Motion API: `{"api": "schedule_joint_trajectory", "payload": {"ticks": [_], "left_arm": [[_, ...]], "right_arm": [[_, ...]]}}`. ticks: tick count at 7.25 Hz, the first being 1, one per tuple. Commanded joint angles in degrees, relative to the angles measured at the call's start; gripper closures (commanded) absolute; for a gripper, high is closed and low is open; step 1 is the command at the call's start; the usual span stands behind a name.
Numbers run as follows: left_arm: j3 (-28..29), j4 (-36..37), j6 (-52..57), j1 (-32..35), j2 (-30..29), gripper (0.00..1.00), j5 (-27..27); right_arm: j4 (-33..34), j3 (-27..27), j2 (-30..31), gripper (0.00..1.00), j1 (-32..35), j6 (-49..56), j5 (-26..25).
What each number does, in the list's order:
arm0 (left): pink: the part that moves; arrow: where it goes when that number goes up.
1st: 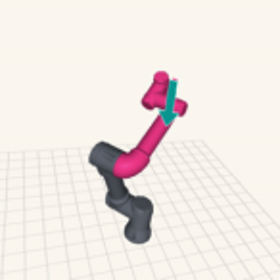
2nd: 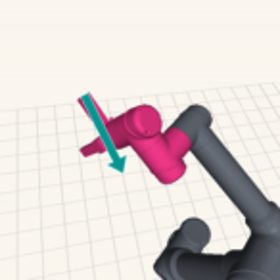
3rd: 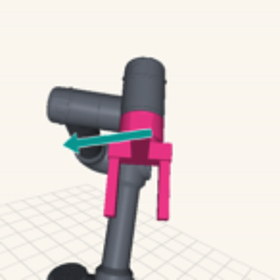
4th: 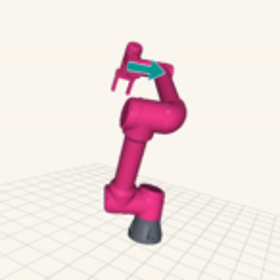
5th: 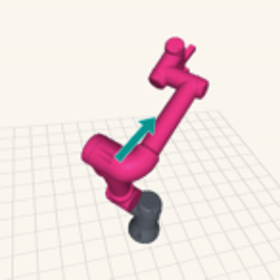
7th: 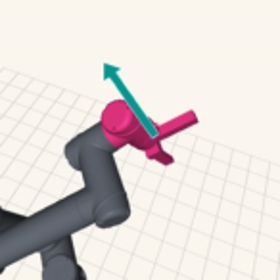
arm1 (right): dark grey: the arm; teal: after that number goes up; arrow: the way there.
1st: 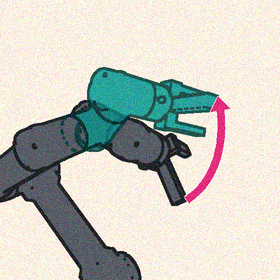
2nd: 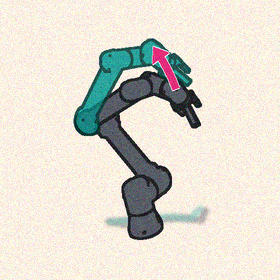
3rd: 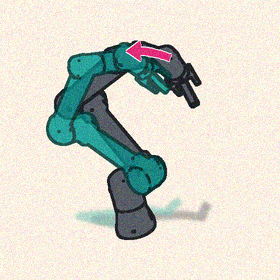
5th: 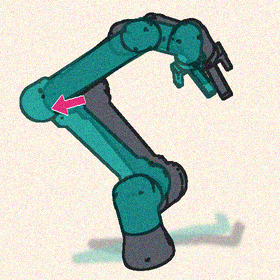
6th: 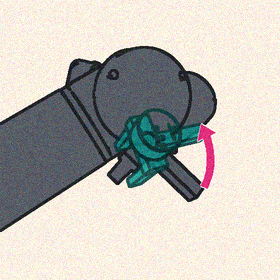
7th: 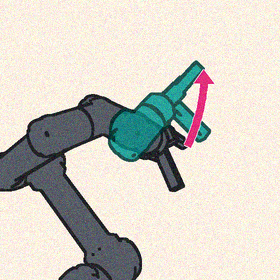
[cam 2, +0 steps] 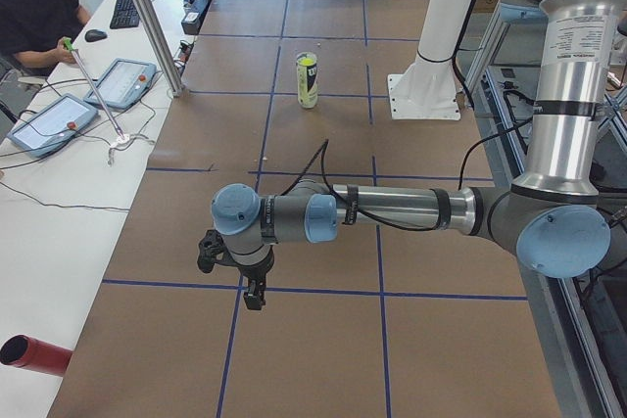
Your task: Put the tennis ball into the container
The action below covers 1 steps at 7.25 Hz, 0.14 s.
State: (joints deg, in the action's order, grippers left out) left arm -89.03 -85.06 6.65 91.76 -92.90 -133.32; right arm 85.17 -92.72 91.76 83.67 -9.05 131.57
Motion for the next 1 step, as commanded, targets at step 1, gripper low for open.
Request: {"api": "schedule_joint_trajectory", "payload": {"ticks": [1], "left_arm": [[-0.09, -0.10, 0.11, 0.00, 0.00, 0.00, -0.01]], "right_arm": [[0.00, 0.00, 0.00, 0.00, 0.00, 0.00, 0.00]]}}
